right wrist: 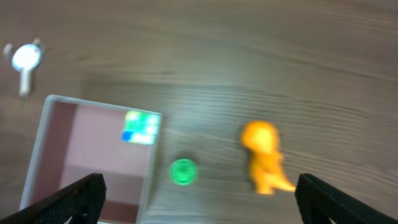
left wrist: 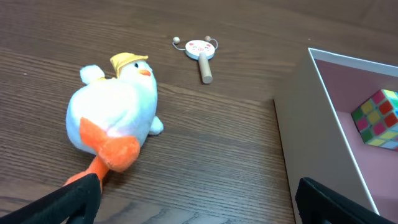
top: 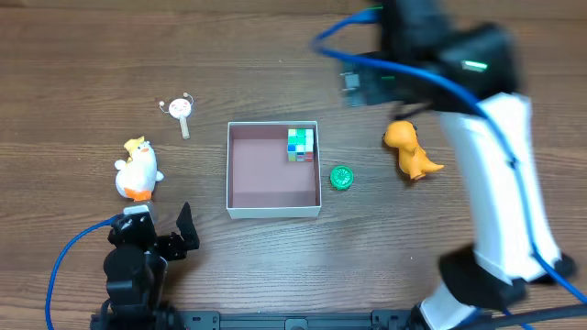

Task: Pack container
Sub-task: 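Raise the right gripper out of the box and move right, then move the right gripper over the orange dinosaur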

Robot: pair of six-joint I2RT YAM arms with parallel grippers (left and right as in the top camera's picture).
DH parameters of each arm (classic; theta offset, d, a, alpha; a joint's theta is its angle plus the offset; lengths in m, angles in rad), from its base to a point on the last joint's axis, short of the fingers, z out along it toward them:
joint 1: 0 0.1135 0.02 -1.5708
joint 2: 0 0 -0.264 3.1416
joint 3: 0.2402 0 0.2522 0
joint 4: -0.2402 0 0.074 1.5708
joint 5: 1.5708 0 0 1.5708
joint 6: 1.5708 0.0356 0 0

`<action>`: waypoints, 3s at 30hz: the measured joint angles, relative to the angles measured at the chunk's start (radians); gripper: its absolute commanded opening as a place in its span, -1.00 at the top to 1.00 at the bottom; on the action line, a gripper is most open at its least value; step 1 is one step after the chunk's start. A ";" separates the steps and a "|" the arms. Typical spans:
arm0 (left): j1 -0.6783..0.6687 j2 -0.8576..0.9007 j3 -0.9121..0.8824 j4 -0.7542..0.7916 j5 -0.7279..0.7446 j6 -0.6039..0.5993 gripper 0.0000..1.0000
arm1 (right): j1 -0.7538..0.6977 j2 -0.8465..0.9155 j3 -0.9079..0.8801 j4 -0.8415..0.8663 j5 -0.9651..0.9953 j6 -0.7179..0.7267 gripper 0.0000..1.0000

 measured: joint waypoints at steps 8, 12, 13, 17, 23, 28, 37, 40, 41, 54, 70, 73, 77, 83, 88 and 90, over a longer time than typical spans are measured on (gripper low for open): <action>0.000 0.001 0.000 0.001 0.000 0.000 -1.00 | -0.198 -0.053 -0.505 0.149 -0.047 -0.272 -1.00; 0.000 0.001 0.000 0.000 0.000 0.000 -1.00 | -0.248 -0.047 -0.703 0.289 -0.046 -0.378 -1.00; 0.000 0.001 0.000 0.000 0.000 0.000 -1.00 | -0.260 -0.048 -0.732 0.328 -0.047 -0.385 -1.00; 0.000 0.001 0.000 0.000 0.000 0.000 -1.00 | -0.322 -0.047 -0.813 0.433 -0.117 -0.452 -1.00; 0.000 0.001 0.000 0.000 0.000 0.000 -1.00 | -0.380 0.031 -0.813 0.474 -0.199 -0.504 -1.00; 0.000 0.001 0.000 0.000 0.000 0.000 -1.00 | -0.383 0.078 -0.849 0.502 -0.211 -0.505 -1.00; 0.000 0.001 0.000 0.000 0.000 0.000 -1.00 | -0.383 0.196 -0.860 0.493 -0.209 -0.458 -1.00; 0.000 0.001 0.000 0.000 0.000 0.000 -1.00 | -0.383 0.227 -0.863 0.490 -0.202 -0.441 -1.00; 0.000 0.001 0.000 0.000 0.000 0.000 -1.00 | -0.383 0.227 -0.863 0.491 -0.202 -0.438 -1.00; 0.000 0.002 0.000 0.000 0.000 0.000 -1.00 | -0.383 0.237 -0.708 0.360 -0.158 -0.293 -0.99; 0.000 0.002 0.000 0.000 0.000 0.002 -1.00 | -0.172 0.234 -0.227 0.058 -0.398 0.172 -1.00; 0.000 0.002 0.000 0.000 0.000 0.002 -1.00 | -0.159 0.234 -0.251 0.003 -0.246 0.417 -1.00; 0.000 0.002 0.000 0.000 0.000 0.002 -1.00 | -0.126 0.234 -0.320 0.003 -0.226 0.750 -1.00; 0.000 0.003 0.000 0.000 0.000 0.002 -1.00 | -0.116 0.238 -0.576 0.092 -0.203 1.079 -1.00; 0.000 0.003 0.000 0.000 0.000 0.002 -1.00 | -0.161 0.238 -0.614 0.158 -0.236 1.164 -1.00; 0.000 0.003 0.000 0.000 0.000 0.002 -1.00 | -0.143 0.238 -0.645 0.182 -0.245 1.205 -1.00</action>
